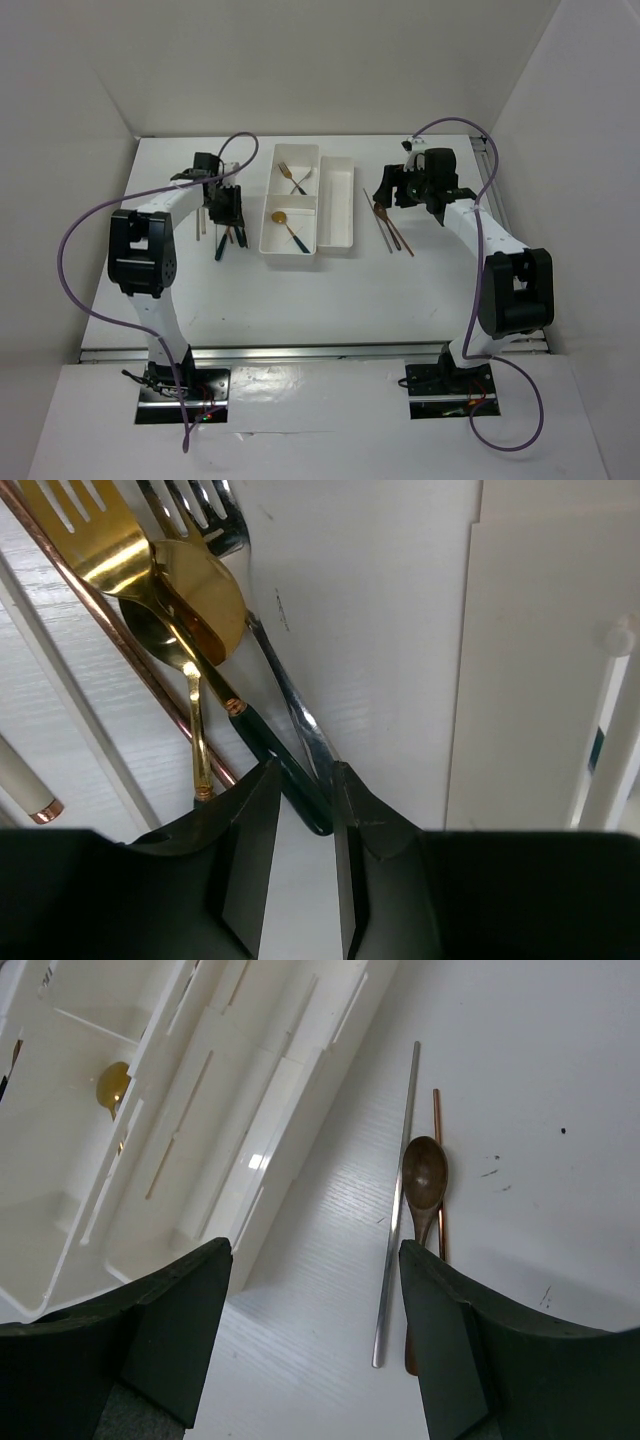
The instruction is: Sort the eating utensils into containers
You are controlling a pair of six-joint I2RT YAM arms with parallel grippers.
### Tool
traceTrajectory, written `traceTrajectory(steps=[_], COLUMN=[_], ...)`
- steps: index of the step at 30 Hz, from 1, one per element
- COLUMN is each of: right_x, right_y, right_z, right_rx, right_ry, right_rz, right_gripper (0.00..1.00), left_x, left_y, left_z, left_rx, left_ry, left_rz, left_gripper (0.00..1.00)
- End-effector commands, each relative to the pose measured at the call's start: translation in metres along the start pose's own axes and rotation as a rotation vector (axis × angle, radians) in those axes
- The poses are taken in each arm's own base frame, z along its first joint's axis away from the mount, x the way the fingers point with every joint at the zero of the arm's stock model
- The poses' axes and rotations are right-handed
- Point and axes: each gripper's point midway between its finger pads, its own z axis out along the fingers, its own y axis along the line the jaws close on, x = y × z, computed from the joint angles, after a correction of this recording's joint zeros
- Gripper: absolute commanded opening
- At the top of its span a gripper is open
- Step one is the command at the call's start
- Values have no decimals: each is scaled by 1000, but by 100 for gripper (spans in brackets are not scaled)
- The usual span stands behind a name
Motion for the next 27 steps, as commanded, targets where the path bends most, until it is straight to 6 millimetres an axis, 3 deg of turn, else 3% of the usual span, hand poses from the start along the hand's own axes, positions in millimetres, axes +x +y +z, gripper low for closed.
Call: traceTrajectory(steps=[1,3,9,17,20,27], right_x=[-14,-14,-12,-2,-13,-13], right_y=[7,7,2,1,2,2], right_z=[-8,-8,-6,-1,-2,-2], right_rx=[-20,-20,-12,-20,-22,-22], right_ry=[-51,-51,-45,-19,-45,-44], right_rz=[-21,-21,-12,-2,-13,-13], right_gripper=[76,76,76,77,77,77], left_x=[1,7,12,-7,-7,-27], left_y=[3,8,19,9,9,4], left_z=[11,18,18,2,4,-27], left_rx=[-48,-65,-131,-95,-96,-109], left_ry=[12,34,28,-44,-37,-125], left_rz=[-22,-38,-58,-33,-43,3], left_gripper=[40,40,43,43,42,45])
